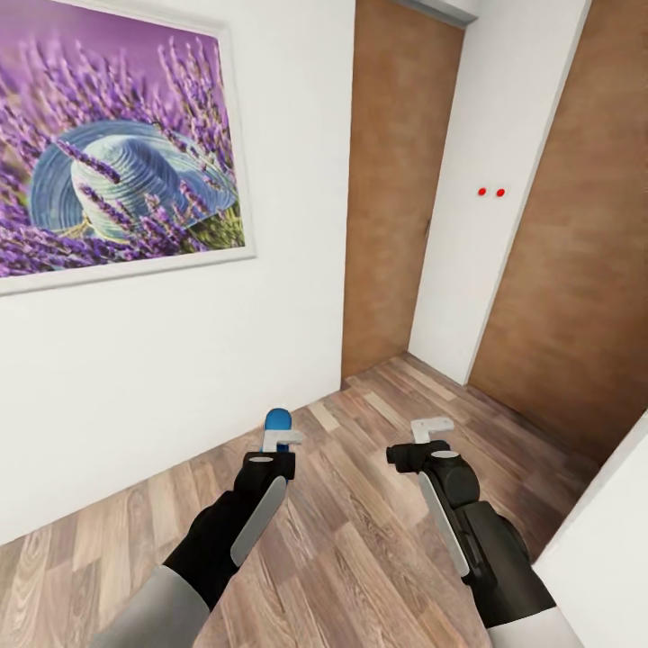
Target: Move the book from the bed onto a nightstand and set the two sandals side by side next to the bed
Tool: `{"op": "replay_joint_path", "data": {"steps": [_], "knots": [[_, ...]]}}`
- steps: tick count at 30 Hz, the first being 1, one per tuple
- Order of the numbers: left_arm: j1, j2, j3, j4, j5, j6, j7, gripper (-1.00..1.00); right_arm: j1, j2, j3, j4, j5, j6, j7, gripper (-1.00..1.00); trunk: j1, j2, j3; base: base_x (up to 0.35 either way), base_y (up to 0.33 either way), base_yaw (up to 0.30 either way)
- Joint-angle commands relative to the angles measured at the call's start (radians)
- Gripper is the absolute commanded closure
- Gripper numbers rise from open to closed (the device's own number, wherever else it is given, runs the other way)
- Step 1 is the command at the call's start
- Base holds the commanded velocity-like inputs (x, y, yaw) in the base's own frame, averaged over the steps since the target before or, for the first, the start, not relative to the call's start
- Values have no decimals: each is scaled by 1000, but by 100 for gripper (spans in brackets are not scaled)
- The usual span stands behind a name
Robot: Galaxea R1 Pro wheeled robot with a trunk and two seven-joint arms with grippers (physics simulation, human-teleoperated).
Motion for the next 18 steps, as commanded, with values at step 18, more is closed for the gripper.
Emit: {"op": "replay_joint_path", "data": {"steps": [18], "knots": [[-1, 1, -2, -2, 12, 2, 10, 100, -1, 1, 1, -1, -7, 4, -8, -100, 2, -1, -2, 664, 275, -223]]}}
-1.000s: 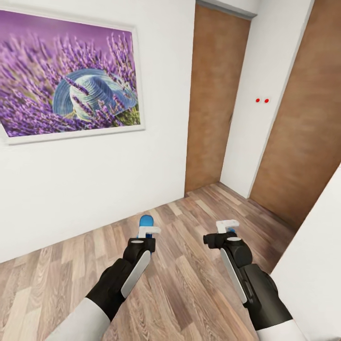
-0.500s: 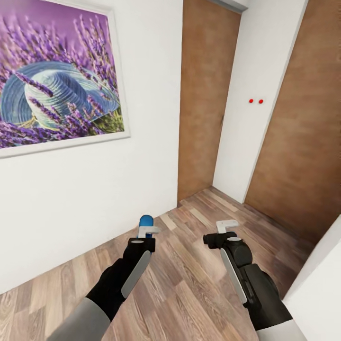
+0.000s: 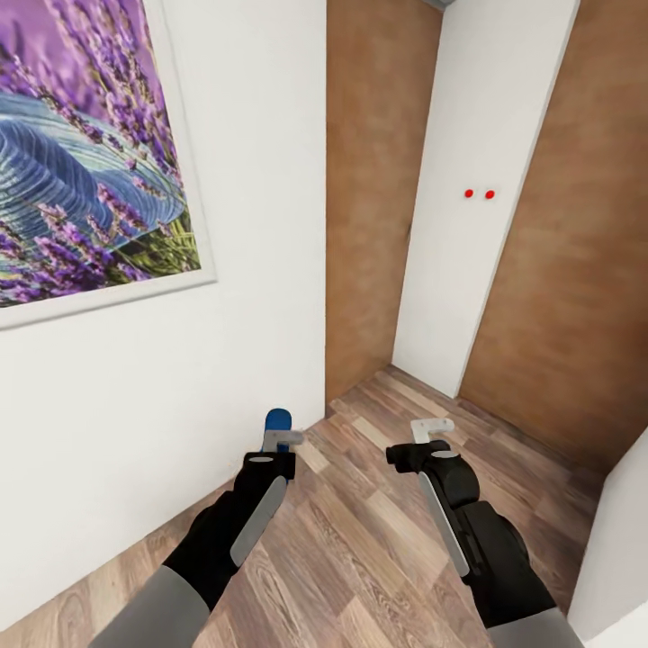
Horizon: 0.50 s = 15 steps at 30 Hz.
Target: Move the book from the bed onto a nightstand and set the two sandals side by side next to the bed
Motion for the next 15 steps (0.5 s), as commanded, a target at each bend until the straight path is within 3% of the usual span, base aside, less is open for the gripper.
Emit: {"op": "replay_joint_path", "data": {"steps": [1, 5, 10, 15], "knots": [[-1, 1, -2, -1, 9, 1, 10, 100, -1, 0, 1, -1, -7, 4, -8, -100, 1, -1, -2, 543, 305, -27], [-1, 1, -4, -1, 9, 1, 10, 100, -1, 0, 1, -1, -7, 4, -8, -100, 1, -1, -2, 376, 234, -9], [-1, 1, -4, -1, 8, 1, 10, 100, -1, 0, 1, -1, -7, 4, -8, -100, 1, -1, -2, 244, 42, -19], [-1, 1, -4, -1, 8, 1, 10, 100, -1, 0, 1, -1, -7, 4, -8, -100, 1, -1, -2, 221, 4, -198]]}}
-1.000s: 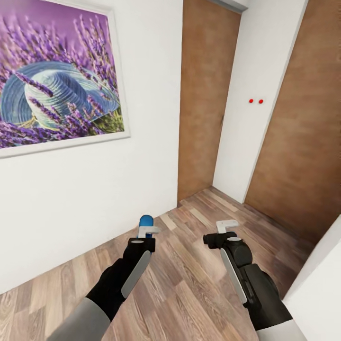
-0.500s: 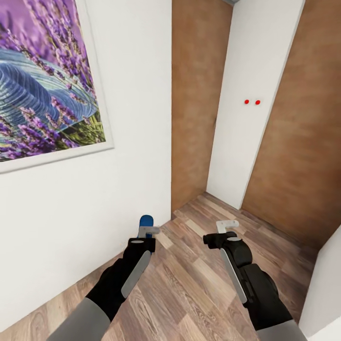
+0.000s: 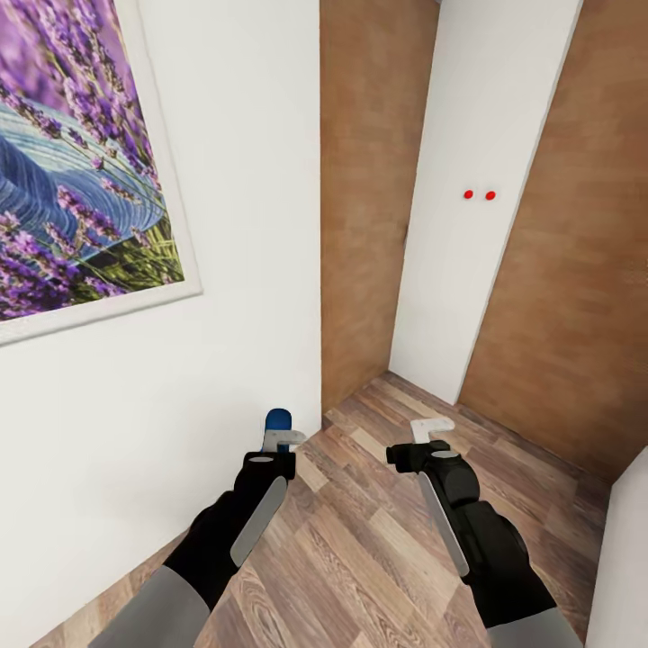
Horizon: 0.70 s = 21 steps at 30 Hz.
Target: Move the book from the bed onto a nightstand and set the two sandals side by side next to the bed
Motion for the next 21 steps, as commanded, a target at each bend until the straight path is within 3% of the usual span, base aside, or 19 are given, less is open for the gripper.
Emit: {"op": "replay_joint_path", "data": {"steps": [1, 13, 21], "knots": [[-1, 1, -2, -1, 9, 2, 11, 100, -1, 0, 1, -1, -7, 4, -8, -100, 1, -2, -2, 220, 1, -262], [-1, 1, -3, -1, 4, 2, 12, 100, -1, 0, 1, -1, -7, 4, -8, -100, 1, -2, -2, 184, 0, -242], [-1, 1, -5, -1, 5, 2, 12, 100, -1, 1, 1, -1, -7, 4, -8, -100, 1, -2, -2, 308, 0, -258]]}}
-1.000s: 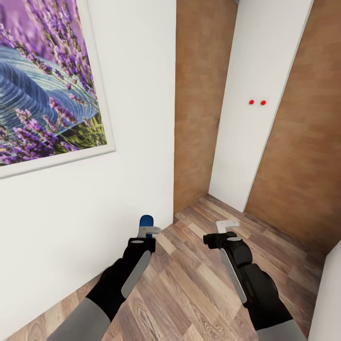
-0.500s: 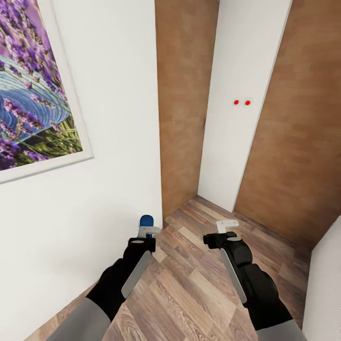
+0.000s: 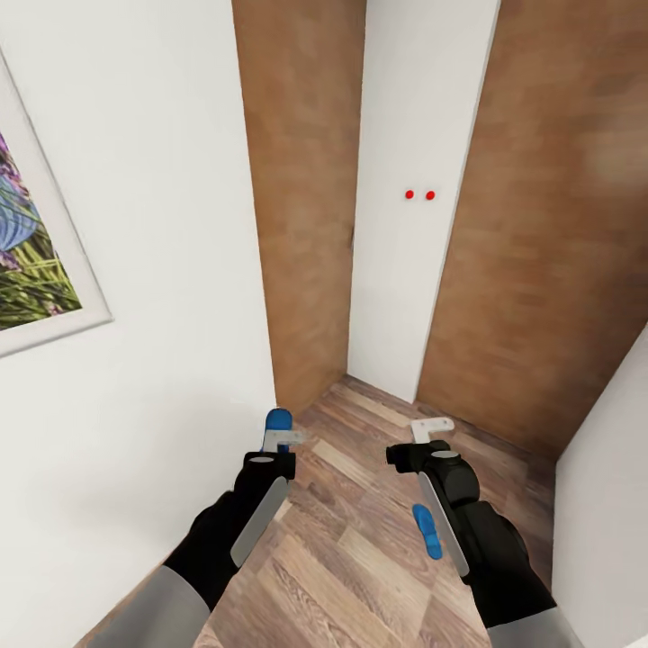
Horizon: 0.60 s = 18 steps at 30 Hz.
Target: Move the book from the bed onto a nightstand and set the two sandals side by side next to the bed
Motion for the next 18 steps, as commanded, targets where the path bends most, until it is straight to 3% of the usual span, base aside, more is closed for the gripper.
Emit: {"op": "replay_joint_path", "data": {"steps": [1, 18], "knots": [[-1, 1, -2, -2, 9, 2, 11, 100, -1, 0, 1, 0, -7, 4, -8, -100, 1, -2, -2, 336, 0, -278], [-1, -1, -2, -2, 9, 2, 9, 100, -1, 0, 1, 0, -7, 4, -8, -100, 1, -2, -2, 341, 0, -282]]}}
